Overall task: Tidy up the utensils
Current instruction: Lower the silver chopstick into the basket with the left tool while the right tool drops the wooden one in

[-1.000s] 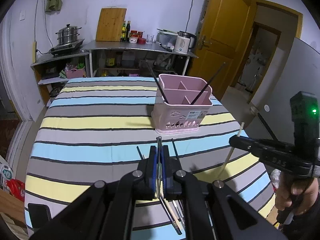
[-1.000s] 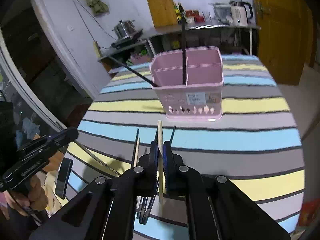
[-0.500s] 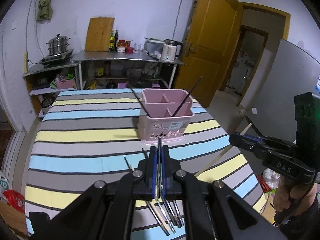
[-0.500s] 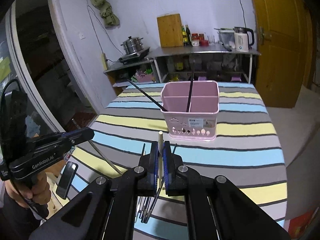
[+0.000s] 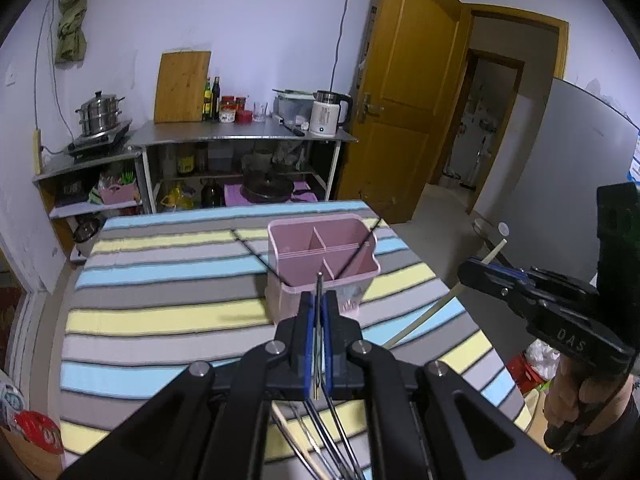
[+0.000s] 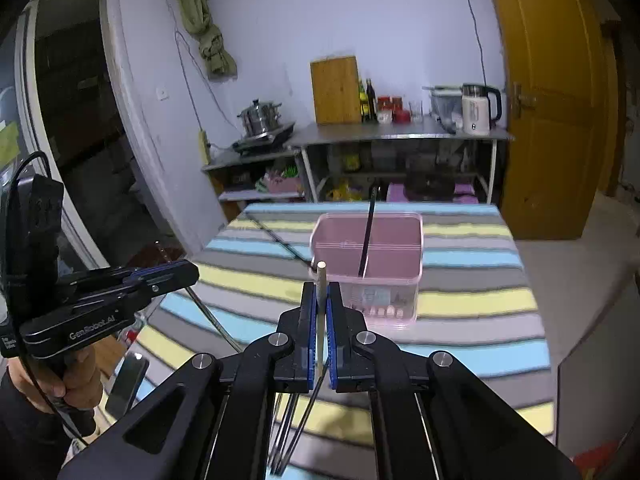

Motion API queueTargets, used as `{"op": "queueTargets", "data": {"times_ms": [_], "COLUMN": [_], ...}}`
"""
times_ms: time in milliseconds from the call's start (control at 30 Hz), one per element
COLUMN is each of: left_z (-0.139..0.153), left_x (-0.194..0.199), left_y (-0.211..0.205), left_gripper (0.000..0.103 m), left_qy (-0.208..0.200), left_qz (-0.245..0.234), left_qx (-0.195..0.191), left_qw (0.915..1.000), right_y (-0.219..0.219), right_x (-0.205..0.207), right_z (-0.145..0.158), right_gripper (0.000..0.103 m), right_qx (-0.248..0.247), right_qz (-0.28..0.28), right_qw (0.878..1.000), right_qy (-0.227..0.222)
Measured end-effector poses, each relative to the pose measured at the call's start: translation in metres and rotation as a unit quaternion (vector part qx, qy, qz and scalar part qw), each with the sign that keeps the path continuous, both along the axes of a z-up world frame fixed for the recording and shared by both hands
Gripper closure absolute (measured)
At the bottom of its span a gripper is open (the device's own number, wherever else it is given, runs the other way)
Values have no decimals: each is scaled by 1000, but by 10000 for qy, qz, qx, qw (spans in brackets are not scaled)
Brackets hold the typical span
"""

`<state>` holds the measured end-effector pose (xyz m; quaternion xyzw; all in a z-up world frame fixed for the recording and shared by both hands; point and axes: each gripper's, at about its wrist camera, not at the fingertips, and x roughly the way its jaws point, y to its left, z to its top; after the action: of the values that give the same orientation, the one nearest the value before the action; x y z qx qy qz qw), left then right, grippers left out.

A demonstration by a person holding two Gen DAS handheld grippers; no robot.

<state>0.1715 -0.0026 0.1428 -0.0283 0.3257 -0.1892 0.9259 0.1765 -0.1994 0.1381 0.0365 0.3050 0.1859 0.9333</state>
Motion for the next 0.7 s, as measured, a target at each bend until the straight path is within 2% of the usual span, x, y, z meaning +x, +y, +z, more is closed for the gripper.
{"op": "queueTargets", "data": {"times_ms": [233,333,533,700], "left_z": [39,46,26,-6], "left_x": [35,51,89,113], "left_y": [-12,-17,-32,-36], "left_gripper": [98,98,98,98], "left_qy": [-353,-445,-374,-181], "left_qz": [9,33,136,205], "left_qx": [-111,-121,24,120], "left_qw": [9993,9989,9992,9996], "right_y": [-1,-1,-1,5], "right_x": [29,44,77,103], "right_z": [28,34,23,-6], "right_gripper": [99,99,99,99], "right_qx": [60,139,167,109], "right_qz": [-179,-277,-442,-459], "right_qw": [9988,9979,9975,9986], "right_qy": [-459,-571,-531,-242]}}
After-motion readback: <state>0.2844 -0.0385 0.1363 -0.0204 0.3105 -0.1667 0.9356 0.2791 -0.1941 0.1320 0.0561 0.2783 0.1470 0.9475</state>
